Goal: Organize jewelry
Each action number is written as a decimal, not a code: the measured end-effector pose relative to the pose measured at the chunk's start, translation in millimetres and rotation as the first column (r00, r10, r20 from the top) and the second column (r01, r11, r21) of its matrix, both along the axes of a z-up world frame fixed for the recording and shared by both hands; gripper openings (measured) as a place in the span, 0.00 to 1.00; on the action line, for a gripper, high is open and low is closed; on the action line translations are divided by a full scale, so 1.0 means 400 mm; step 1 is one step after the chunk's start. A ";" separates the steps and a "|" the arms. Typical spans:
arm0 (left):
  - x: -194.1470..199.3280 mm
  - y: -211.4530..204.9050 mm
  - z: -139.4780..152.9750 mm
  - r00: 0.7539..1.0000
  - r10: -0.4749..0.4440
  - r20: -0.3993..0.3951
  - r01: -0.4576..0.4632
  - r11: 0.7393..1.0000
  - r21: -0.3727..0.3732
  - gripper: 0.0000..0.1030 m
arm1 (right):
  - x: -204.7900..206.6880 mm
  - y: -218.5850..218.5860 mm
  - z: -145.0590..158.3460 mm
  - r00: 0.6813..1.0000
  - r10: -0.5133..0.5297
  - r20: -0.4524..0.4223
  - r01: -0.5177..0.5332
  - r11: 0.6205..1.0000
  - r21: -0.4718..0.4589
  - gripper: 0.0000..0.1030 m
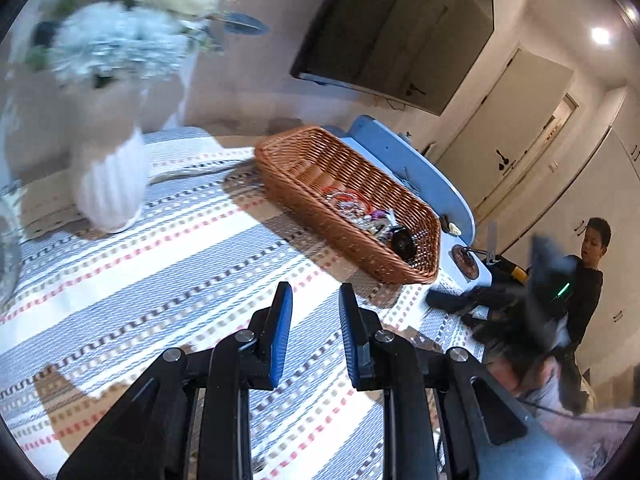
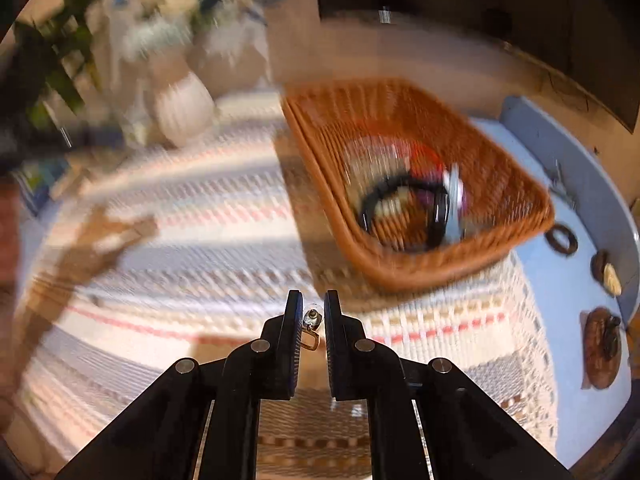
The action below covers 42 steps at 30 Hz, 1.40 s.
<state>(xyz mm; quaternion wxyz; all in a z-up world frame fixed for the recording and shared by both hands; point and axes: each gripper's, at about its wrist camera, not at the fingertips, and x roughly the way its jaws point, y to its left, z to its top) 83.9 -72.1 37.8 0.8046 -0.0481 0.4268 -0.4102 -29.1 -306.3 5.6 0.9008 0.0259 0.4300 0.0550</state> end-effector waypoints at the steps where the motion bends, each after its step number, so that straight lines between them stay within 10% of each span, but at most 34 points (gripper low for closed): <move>1: 0.000 0.019 0.000 1.000 0.014 0.005 -0.014 1.000 -0.004 0.22 | 0.001 -0.009 0.042 0.999 0.002 0.037 -0.002 1.000 0.026 0.10; 9: 0.001 0.104 -0.037 0.998 0.057 0.007 -0.057 0.998 0.012 0.22 | 0.143 -0.114 0.149 0.988 -0.084 0.127 0.080 0.996 0.039 0.10; 19: -0.003 0.187 -0.130 0.991 0.125 -0.044 -0.122 0.991 0.063 0.22 | 0.302 -0.288 0.023 0.967 -0.255 0.017 0.249 0.954 0.167 0.12; 23: -0.015 0.215 -0.135 0.989 0.140 -0.043 -0.138 0.989 0.058 0.22 | 0.271 -0.295 0.025 0.962 -0.272 0.032 0.259 0.941 0.217 0.34; 42: -0.228 0.261 -0.096 0.996 0.058 0.069 -0.067 0.988 0.139 0.22 | 0.076 0.165 0.173 0.975 0.201 0.095 -0.212 0.969 0.127 0.34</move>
